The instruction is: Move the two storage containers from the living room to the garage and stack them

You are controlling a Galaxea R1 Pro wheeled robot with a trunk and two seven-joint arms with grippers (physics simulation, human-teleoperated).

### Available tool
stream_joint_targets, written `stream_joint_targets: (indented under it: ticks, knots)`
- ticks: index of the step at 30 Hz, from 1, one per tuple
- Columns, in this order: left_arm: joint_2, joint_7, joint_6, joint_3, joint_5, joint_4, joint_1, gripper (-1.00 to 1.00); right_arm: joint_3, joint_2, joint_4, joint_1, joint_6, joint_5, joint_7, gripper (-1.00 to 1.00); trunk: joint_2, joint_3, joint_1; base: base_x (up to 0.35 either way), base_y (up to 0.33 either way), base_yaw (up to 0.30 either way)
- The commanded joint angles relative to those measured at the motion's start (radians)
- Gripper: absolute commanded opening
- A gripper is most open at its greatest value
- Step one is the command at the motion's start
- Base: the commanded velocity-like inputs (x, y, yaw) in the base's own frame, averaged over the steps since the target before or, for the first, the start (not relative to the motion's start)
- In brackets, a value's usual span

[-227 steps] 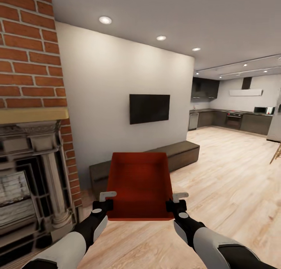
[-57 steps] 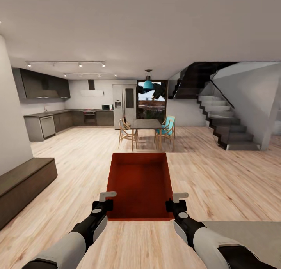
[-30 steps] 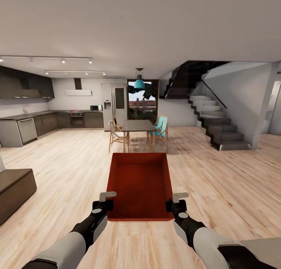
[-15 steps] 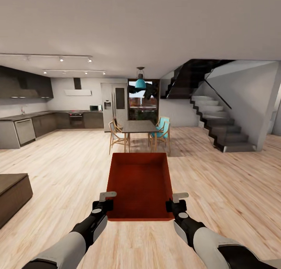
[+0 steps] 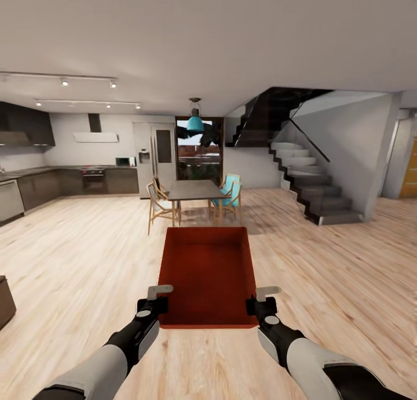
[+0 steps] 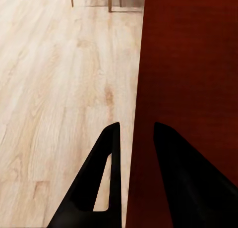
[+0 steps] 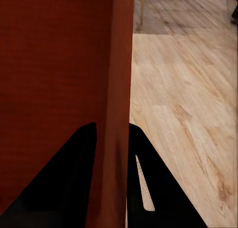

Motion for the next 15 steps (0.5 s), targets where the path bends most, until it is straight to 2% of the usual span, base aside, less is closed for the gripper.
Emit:
stream_joint_targets:
  ticks: [1,15]
  knots:
    - [0.002,0.024,-0.043,0.011,-0.009,-0.004,-0.001,-1.0,-0.032,0.0,0.004,-0.001,-0.004,-0.007,-0.01,-1.0,-0.001,-0.001,0.001,0.322,0.094,-0.283]
    - [0.002,0.024,-0.044,0.011,-0.009,-0.004,-0.001,-1.0,-0.033,0.0,0.004,-0.001,-0.004,-0.007,-0.01,-1.0,-0.001,-0.001,0.001,0.322,0.094,-0.285]
